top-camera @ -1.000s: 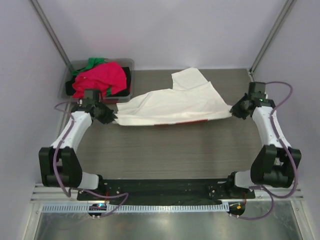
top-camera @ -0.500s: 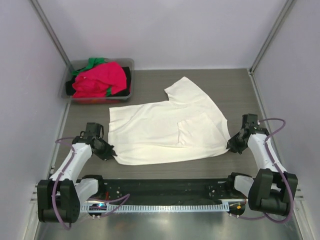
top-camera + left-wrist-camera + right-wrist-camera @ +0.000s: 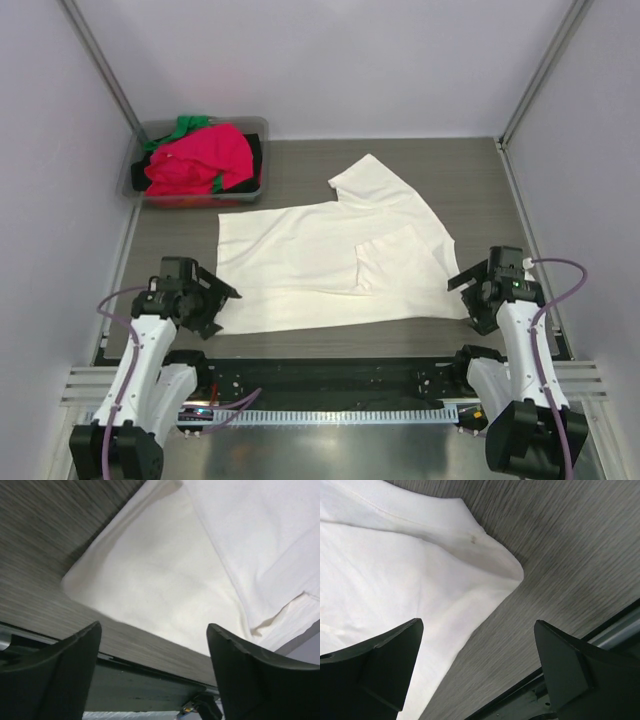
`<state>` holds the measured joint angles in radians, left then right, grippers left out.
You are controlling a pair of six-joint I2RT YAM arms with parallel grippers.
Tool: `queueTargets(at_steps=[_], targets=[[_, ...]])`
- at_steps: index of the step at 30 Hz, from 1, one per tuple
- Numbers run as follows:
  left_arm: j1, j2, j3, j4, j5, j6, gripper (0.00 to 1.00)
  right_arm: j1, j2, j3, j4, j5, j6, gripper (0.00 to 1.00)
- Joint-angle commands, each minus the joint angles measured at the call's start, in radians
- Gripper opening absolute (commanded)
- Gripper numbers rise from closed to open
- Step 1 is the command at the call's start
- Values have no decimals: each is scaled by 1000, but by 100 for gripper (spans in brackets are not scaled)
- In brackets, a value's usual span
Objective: Fold and stack the t-shirts
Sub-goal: Fold the tshirt
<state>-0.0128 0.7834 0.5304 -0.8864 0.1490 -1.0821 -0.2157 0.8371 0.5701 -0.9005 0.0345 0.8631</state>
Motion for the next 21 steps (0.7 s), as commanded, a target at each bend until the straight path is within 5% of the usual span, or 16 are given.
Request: queueTargets(at_steps=[1, 2, 6, 14, 21], targets=[[7, -79, 57, -97, 44, -18, 92, -4, -49, 94, -72, 64, 4, 100], [7, -96, 78, -106, 23, -12, 99, -4, -52, 121, -71, 65, -12, 100], [7, -104, 221, -108, -57, 82, 100, 2, -4, 232, 122, -190, -104, 97], [7, 123, 480, -154, -253, 393, 100, 317, 694, 919, 135, -61, -409, 96], [7, 106, 428, -80, -301, 470, 100, 354, 1245, 1477, 129, -79, -551, 93]])
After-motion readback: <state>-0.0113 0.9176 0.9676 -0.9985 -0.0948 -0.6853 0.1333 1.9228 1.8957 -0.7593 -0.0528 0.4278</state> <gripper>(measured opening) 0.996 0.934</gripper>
